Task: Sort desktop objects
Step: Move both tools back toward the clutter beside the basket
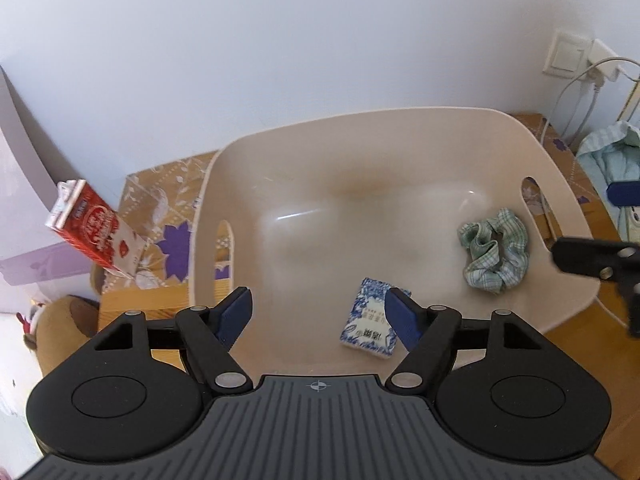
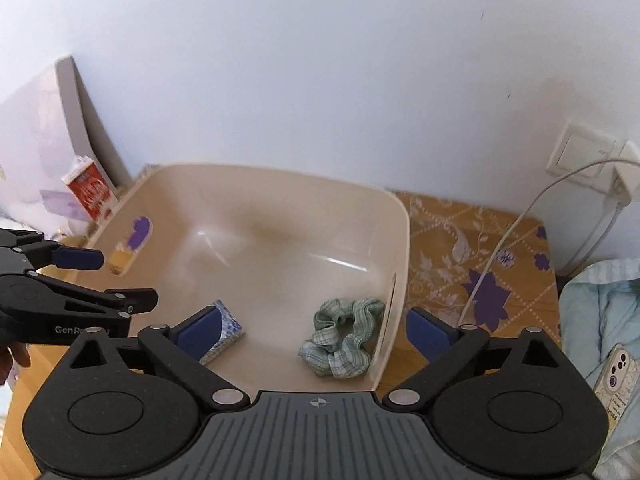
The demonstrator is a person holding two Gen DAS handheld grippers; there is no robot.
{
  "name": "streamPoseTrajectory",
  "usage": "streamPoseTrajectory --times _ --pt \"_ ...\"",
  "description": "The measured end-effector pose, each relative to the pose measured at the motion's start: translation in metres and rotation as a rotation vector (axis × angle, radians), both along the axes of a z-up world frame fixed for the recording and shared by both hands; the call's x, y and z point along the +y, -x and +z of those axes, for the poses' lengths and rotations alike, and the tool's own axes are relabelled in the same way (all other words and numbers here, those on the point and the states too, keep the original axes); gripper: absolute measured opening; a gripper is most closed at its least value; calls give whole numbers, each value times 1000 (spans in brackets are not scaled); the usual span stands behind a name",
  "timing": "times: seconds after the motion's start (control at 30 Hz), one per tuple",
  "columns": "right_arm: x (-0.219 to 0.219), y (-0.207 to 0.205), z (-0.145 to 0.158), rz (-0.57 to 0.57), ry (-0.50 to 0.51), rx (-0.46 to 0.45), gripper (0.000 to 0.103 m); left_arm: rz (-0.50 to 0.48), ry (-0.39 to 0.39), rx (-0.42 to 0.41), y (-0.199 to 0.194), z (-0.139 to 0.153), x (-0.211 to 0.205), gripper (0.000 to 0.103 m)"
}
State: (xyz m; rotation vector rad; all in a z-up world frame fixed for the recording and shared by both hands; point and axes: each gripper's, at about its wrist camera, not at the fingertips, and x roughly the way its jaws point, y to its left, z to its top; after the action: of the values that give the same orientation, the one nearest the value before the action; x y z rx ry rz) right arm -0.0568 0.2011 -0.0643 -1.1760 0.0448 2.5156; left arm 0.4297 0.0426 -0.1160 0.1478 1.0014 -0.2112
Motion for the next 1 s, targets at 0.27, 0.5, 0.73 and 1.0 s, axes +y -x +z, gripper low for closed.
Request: streamPoseTrajectory --times 0.27,0.5,0.73,1.0 --pt "-11 -38 7 35 3 41 103 -61 -6 -33 35 20 28 76" --pt "-9 -70 -15 24 7 -8 103 -71 -7 -33 61 14 49 76" --pt "-9 -98 -48 24 -8 -61 103 -158 1 -12 86 -2 50 76" --pt "-21 -102 -88 74 -53 -165 103 -239 -39 84 99 -41 42 76"
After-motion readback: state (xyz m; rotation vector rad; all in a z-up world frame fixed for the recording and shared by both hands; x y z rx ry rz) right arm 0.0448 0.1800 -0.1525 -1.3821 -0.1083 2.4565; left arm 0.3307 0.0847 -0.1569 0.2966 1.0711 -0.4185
